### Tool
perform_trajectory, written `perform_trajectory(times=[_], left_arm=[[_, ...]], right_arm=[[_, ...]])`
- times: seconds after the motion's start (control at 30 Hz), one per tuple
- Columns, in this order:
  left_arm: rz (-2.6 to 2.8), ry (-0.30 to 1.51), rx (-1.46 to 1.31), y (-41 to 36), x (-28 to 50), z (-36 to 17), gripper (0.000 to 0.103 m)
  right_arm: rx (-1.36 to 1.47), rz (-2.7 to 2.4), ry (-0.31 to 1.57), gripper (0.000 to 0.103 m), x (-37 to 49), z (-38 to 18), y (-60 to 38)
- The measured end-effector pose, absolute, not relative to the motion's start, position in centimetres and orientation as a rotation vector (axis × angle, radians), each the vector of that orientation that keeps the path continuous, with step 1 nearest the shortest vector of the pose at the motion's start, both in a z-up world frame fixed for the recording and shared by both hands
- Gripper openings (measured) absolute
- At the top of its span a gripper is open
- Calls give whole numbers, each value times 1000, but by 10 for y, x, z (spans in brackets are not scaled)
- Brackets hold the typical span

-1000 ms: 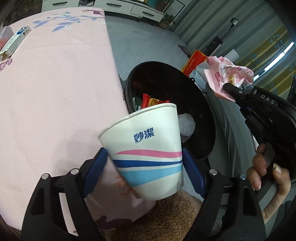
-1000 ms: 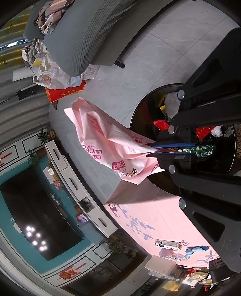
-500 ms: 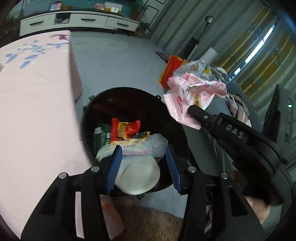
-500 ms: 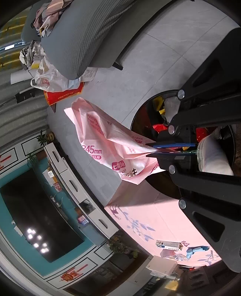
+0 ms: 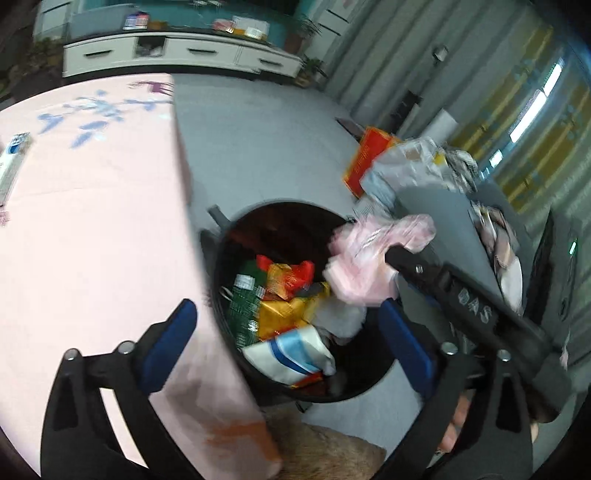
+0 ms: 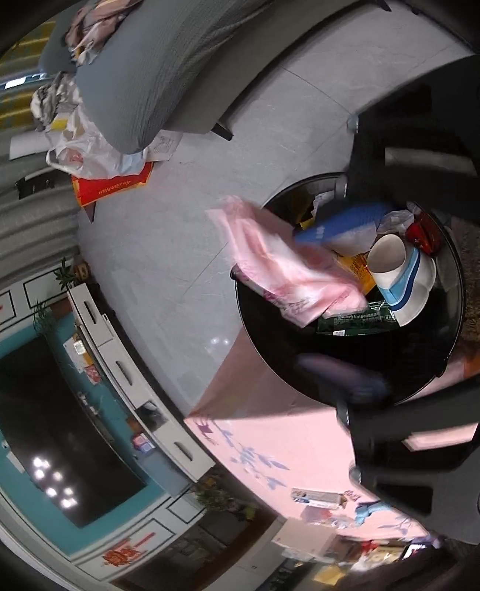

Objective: Collect trash
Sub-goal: 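Carry the paper cup and pink wrapper over the black bin and release both, then move both grippers back over the table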

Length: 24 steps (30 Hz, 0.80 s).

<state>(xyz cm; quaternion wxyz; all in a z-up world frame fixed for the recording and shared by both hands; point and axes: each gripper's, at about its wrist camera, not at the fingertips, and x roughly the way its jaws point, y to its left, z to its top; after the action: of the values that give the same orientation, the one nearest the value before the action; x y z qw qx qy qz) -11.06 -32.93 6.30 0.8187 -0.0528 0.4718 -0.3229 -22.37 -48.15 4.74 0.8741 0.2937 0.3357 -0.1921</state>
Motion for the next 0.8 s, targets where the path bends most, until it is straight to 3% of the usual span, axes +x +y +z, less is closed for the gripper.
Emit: perform_trajectory(times=[0.03, 0.1, 0.37, 0.53, 0.6, 0.67, 0.8], left_arm=[[-672, 1003, -125, -320, -107, 65, 100], [-626, 1008, -128, -299, -98, 71, 100], [-299, 908, -86, -179, -47, 98, 100], [-23, 857, -151, -76, 3, 84, 99], [22, 867, -187, -49, 15, 72, 95], [-14, 927, -222, -37, 25, 59, 84], [-61, 971, -294, -26, 40, 43, 80]], right_arm=[[607, -402, 710, 69, -222, 48, -479], [605, -406, 717, 81, -221, 47, -477], [560, -433, 707, 85, -212, 54, -458], [493, -410, 686, 85, -194, 60, -430], [422, -386, 698, 85, -180, 63, -409], [383, -357, 715, 85, -162, 68, -390], [350, -184, 737, 85, -100, 77, -333]])
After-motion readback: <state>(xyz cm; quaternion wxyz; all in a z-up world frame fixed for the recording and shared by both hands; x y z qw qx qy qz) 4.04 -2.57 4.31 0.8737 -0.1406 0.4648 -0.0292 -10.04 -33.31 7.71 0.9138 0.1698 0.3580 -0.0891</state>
